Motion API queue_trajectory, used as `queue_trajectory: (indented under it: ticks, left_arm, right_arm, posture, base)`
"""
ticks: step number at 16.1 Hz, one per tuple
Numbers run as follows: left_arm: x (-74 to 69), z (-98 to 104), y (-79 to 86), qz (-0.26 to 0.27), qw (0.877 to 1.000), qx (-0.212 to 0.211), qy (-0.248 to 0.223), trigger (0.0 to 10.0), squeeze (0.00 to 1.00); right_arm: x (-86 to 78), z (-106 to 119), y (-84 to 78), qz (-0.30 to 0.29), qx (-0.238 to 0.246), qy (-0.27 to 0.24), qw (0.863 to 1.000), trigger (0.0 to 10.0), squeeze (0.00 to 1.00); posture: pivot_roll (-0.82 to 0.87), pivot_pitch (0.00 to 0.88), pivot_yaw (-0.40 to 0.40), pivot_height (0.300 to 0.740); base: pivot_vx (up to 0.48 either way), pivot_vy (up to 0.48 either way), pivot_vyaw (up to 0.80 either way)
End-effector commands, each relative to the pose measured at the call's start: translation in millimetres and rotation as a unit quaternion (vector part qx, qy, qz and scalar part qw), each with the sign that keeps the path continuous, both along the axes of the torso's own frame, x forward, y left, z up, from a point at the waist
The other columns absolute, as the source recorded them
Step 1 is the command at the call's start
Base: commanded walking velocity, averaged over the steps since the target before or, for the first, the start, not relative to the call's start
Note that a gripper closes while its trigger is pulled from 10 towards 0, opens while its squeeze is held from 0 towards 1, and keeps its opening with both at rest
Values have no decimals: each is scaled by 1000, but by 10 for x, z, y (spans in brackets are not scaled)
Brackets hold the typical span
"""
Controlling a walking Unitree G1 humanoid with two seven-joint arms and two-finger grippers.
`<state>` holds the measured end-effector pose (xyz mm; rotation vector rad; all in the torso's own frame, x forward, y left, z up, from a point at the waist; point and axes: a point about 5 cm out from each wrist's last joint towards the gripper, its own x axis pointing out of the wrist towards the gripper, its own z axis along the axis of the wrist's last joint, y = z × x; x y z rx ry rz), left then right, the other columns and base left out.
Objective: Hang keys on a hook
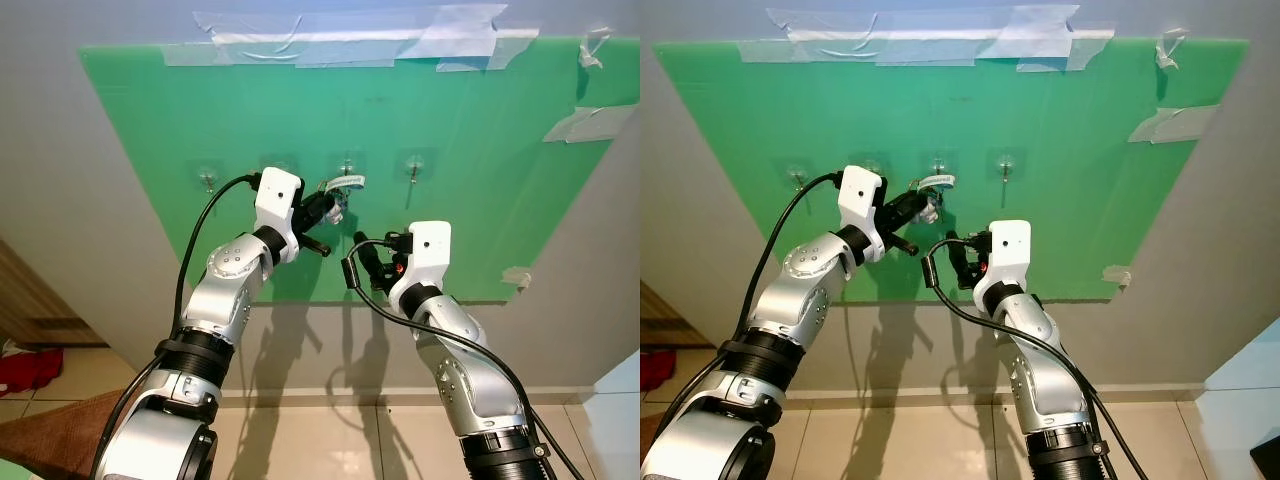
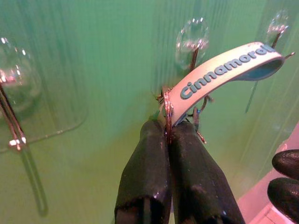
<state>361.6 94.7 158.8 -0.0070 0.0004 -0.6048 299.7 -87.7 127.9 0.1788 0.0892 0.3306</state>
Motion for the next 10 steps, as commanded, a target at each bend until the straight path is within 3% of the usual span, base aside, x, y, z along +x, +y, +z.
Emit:
queue_trajectory:
  ticks: [1,7,8,9,10]
  left_arm:
    - [37,12,61,18,1000,3,6,0,0]
    - [-5,-74,9,12,1000,17,20,0,0]
    - [-6,-80,7,15,999,25,18,9373,0]
    - [-4,-68,19,25,999,20,13,10000,180]
    - [-3,-63,19,25,999,19,12,10000,1000]
  right_arm:
    - [-33,-9,51,10,0,5,1000,10000,0]
    - [-46,-31,56,12,-2,9,1000,10000,0]
    - [-47,-32,59,12,-2,10,1000,10000,0]
    - [-47,-34,60,11,-2,10,1000,10000,0]
    - [-47,-34,60,11,-2,11,1000,10000,0]
  posture:
    - [-115,25,100,740]
    - [-116,25,104,740]
    - [-117,26,105,740]
    - [-117,28,105,740]
    - [-117,30,107,740]
  base:
    - [0,0,0]
    - [0,0,0]
    - [0,0,0]
    - [0,0,0]
    - [0,0,0]
